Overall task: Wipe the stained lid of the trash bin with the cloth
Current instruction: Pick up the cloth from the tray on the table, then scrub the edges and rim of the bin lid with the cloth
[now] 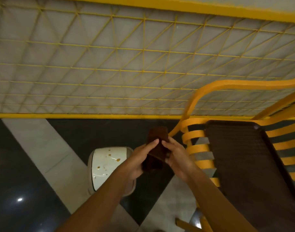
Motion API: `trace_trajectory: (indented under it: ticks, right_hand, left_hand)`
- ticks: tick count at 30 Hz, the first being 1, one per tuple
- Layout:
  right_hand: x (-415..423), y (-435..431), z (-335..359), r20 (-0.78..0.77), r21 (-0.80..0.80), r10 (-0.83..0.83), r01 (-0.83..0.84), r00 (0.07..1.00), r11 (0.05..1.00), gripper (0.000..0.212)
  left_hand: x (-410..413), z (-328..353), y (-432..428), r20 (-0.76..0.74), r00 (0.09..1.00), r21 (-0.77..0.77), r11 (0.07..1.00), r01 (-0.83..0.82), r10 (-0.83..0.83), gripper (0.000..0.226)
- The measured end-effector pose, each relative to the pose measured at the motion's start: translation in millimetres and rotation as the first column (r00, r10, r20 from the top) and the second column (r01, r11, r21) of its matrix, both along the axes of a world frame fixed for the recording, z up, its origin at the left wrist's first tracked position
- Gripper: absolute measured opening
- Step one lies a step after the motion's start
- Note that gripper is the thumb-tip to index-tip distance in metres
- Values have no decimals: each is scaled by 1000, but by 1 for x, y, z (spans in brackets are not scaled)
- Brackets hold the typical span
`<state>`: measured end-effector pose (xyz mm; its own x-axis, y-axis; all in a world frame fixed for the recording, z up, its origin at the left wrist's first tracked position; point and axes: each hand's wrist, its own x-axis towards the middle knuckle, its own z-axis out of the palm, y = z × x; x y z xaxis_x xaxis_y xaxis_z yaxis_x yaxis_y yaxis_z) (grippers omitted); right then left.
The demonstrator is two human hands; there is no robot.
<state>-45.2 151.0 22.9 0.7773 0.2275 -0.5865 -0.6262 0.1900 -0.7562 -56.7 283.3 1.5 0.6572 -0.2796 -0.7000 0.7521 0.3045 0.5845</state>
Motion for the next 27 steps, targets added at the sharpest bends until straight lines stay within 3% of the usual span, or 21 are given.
trace_trajectory:
  ticks: [3, 5, 9, 12, 16, 19, 22, 24, 27]
  right_hand:
    - [-15, 26, -26, 116, -220, 39, -12, 993, 975, 22]
    - [-23, 38, -47, 149, -239, 7, 29, 989, 971, 23]
    - [-32, 54, -91, 83, -57, -128, 133, 988, 989, 35]
    - [-42, 53, -120, -74, 169, -79, 91, 994, 981, 48]
    - [-64, 46, -143, -62, 170, -67, 77, 996, 983, 41]
    - [-74, 44, -150, -12, 96, -131, 132, 991, 987, 37]
    - [-69, 46, -156, 1, 2, -193, 193, 981, 981, 28]
    - [-61, 48, -161, 16, -90, -248, 248, 969, 964, 30]
    - [-50, 49, -172, 64, -203, -326, 332, 943, 921, 31]
  left_hand:
    - [-15, -30, 22, 77, 995, 42, 997, -69, 66, 39]
    - [-21, -48, 33, 146, 983, 96, 987, -126, 111, 37]
    - [-30, -78, 43, 328, 935, 222, 951, -215, 135, 34]
    - [-41, -98, 43, 373, 917, 246, 939, -242, 138, 34]
    - [-57, -110, 34, 439, 898, 444, 877, -184, -35, 30]
    - [-62, -116, 33, 504, 830, 624, 765, -158, -239, 29]
    - [-58, -128, 39, 528, 736, 786, 573, -234, -424, 36]
    - [-56, -133, 47, 533, 689, 835, 435, -337, -491, 36]
    - [-46, -141, 63, 458, 668, 888, 276, -367, -586, 38]
